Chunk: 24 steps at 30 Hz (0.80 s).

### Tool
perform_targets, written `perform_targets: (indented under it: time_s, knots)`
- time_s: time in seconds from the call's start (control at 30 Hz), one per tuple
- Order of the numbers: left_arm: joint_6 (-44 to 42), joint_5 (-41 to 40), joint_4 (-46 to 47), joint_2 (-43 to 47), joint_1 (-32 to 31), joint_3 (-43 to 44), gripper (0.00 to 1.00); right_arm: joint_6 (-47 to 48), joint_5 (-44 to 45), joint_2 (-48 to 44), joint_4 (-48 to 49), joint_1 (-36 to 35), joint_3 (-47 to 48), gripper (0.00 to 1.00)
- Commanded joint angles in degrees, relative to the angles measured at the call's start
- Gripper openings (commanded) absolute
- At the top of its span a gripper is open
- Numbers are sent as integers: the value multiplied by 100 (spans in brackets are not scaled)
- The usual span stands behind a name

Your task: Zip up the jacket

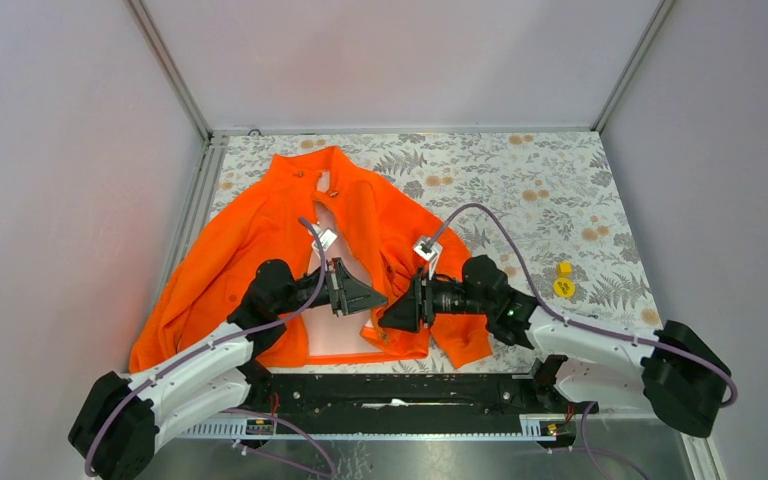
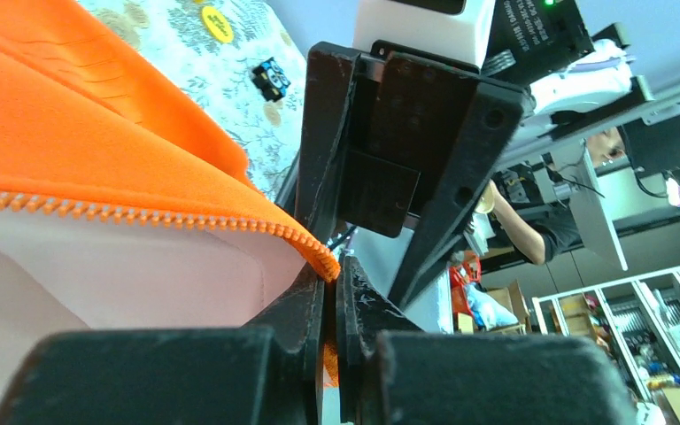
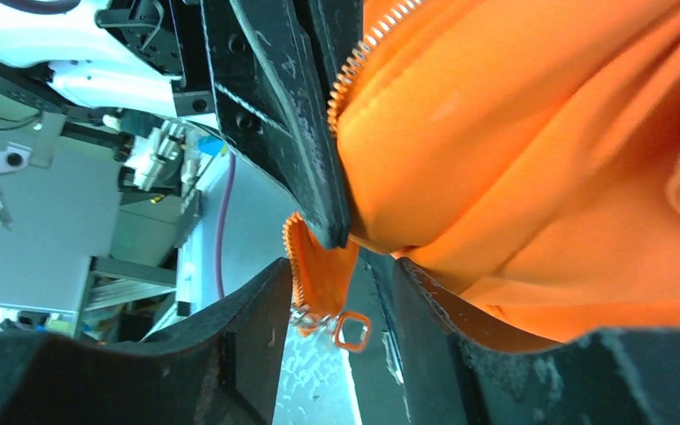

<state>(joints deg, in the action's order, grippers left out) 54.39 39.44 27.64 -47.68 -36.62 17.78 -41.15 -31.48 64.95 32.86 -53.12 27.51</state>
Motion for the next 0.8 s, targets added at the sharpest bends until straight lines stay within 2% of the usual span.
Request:
perform_targets:
  time_s: [0.0,0.1,0.17,0.23,0.37,0.53,0.67,0.77]
  knots:
    - [345,692,1422,-112,8,52,0,654,561,-676,-742,49,-42,49]
    - [-84,275,397,-88,6,279,0,273,157,-675,-139,41,-143,39]
    - [-144,47,174,-46,6,296,0,-225,-267,-358,707,-28,-207,34]
    - [-139,-128,143,-40,8,292,0,-396,-295,11,1075,-238,-107,33]
    - [35,-214,337,-89,6,317,0,3,149,486,542,-728,443,33]
    - [235,-477,344,-107,6,303,0,196,255,462,373,-902,671,38]
    - [322,-644,188,-277,6,306,0,8,470,637,484,-911,998,39]
    - [544,-567,292,-534,6,313,0,-238,953,1005,647,-911,1208,44]
